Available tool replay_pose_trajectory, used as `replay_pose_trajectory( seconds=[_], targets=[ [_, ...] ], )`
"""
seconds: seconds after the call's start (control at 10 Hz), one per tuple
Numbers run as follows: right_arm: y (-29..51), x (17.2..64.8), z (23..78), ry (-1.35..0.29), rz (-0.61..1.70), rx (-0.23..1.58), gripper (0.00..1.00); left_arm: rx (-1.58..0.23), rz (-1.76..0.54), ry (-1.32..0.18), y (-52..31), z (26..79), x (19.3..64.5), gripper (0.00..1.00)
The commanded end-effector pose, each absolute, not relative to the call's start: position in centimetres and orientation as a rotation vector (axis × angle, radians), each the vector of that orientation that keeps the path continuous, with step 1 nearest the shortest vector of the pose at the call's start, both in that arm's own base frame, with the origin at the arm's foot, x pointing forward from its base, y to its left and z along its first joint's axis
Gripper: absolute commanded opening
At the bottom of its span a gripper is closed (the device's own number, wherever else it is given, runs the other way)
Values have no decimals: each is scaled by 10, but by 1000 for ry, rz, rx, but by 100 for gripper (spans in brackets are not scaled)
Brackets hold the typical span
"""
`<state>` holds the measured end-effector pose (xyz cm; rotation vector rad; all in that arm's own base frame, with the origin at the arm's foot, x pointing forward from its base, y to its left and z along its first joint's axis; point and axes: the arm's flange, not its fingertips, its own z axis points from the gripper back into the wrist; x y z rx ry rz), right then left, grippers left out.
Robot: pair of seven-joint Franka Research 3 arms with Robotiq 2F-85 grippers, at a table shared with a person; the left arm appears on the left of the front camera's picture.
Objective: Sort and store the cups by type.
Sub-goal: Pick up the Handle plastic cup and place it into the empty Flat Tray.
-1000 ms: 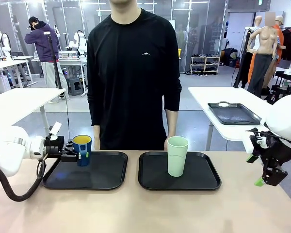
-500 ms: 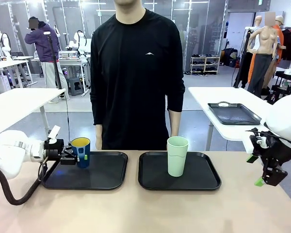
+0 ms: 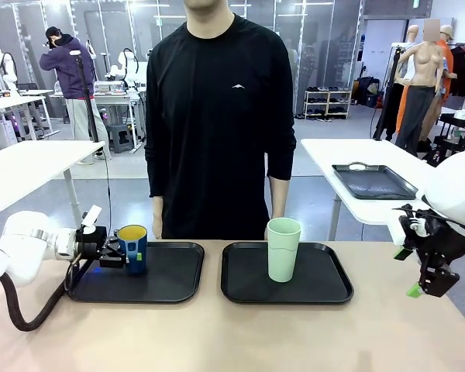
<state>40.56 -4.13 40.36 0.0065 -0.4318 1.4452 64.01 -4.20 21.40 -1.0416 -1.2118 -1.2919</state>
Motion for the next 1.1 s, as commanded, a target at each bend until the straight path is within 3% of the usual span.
replay_pose_trajectory(
  seconds=[0.0,0.3,0.4,0.6,1.0],
  targets=[
    [-39,405,404,-423,1425,-6,100,-1060,-1318,-1226,-43,202,651,73],
    [-39,405,404,-423,1425,-6,100,-1080,-1303,-1202,-44,196,651,73],
    [-39,405,404,-423,1425,-6,100,-1081,-1306,-1199,-44,194,652,86],
    [-39,405,404,-423,1425,-6,100,-1064,-1310,-1171,-41,193,649,100],
    [-39,405,404,-423,1425,-6,100,-1030,-1249,-1220,-28,198,644,100]
  ],
)
